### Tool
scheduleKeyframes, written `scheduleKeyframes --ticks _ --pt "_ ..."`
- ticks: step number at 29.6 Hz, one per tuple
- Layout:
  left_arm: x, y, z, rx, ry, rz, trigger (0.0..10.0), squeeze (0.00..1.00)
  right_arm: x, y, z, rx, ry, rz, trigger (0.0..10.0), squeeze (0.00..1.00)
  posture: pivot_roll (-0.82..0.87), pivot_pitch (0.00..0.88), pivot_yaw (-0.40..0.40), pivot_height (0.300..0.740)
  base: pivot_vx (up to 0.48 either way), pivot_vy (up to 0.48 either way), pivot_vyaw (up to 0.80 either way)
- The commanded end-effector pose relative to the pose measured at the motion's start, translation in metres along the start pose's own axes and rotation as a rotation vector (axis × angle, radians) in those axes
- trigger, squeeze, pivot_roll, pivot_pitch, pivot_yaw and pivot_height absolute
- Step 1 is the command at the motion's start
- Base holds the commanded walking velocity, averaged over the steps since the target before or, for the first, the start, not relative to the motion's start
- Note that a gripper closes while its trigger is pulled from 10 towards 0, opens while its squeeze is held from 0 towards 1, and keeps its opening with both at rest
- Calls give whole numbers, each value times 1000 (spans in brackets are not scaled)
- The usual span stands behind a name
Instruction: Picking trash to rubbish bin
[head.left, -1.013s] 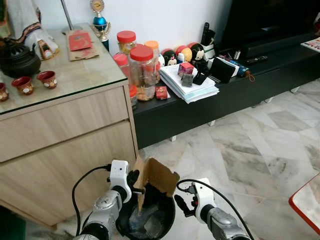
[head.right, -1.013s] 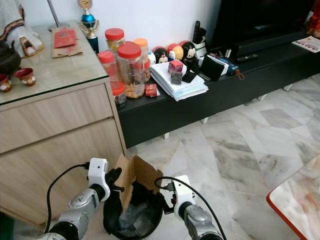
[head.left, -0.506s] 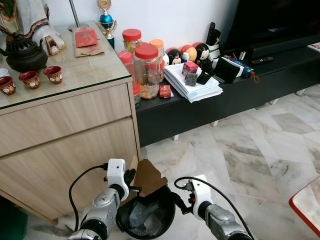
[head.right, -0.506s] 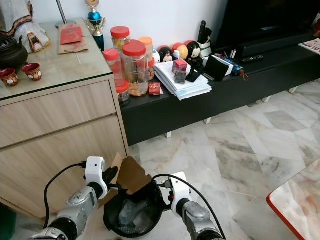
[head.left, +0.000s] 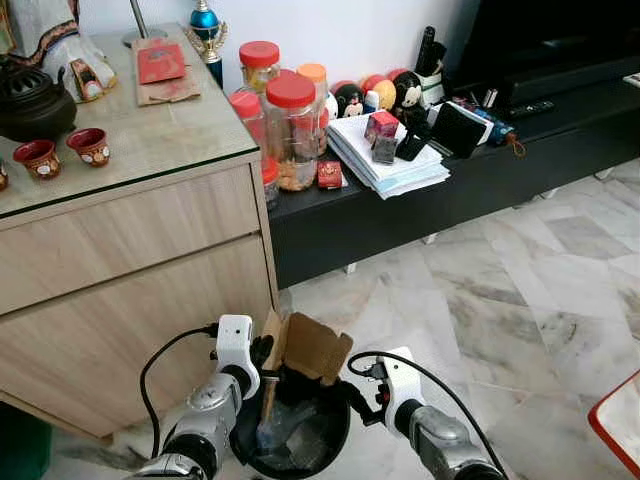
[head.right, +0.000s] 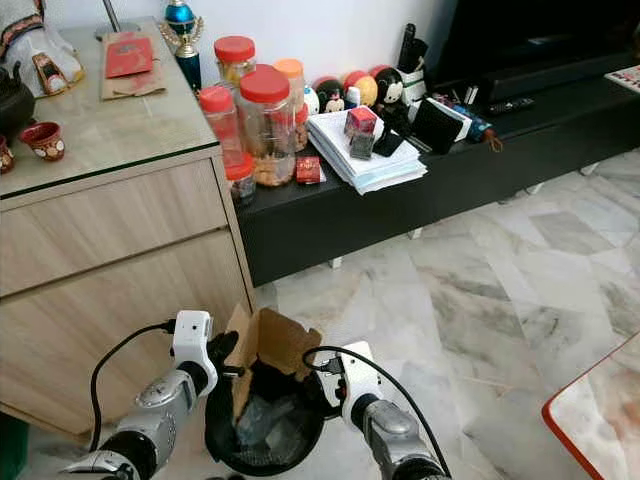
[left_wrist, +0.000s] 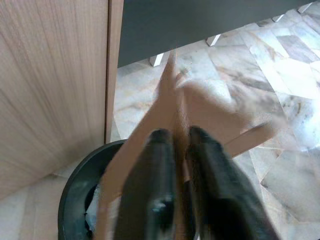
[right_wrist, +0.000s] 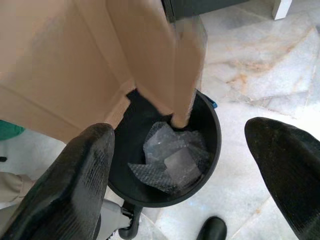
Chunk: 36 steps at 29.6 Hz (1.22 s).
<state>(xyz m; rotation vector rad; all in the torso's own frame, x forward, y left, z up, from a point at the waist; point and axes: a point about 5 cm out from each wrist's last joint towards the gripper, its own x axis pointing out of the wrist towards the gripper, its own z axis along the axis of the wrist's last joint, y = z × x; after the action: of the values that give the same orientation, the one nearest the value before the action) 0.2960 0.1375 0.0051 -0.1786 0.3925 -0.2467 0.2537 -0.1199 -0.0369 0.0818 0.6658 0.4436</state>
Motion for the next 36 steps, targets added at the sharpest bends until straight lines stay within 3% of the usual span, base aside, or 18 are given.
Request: scheduleKeyframes --ticks 1,12,13,14,15,20,21,26,28,36 --pt "-2 0 -5 -12 14 2 10000 1000 1 1 3 -4 -16 5 10000 0 2 94 -36 740 0 0 0" --pt "-2 -1 -8 -1 27 -7 10000 1000 1 1 2 -4 -13 0 10000 0 1 93 -34 740 0 0 0" --pt "-3 1 -9 14 34 3 10000 847 1 1 1 -2 -11 -2 10000 0 2 94 -34 740 0 0 0" --pt "-4 2 -11 26 40 12 10000 63 0 1 1 -1 -11 -5 10000 0 2 94 -34 740 0 0 0" --pt "-6 4 -14 36 52 28 10000 0 0 0 0 2 -10 -11 10000 0 2 94 -34 740 0 0 0" --pt "-27 30 -43 17 169 192 10000 0 -5 -9 -8 21 10 -89 10000 0 5 93 -30 740 0 0 0" --pt "-38 39 -56 14 214 251 10000 0 -8 -14 -12 23 23 -133 10000 0 6 91 -28 740 0 0 0" --pt "-72 56 -94 29 356 351 10000 0 -19 -29 -30 74 75 -242 10000 0 11 93 -26 740 0 0 0" --pt "-94 66 -112 -4 411 446 10000 0 -26 -35 -41 104 102 -288 10000 0 14 95 -24 740 0 0 0" --pt "-123 71 -138 -34 520 542 10000 0 -41 -43 -66 139 177 -390 10000 0 20 94 -25 740 0 0 0"
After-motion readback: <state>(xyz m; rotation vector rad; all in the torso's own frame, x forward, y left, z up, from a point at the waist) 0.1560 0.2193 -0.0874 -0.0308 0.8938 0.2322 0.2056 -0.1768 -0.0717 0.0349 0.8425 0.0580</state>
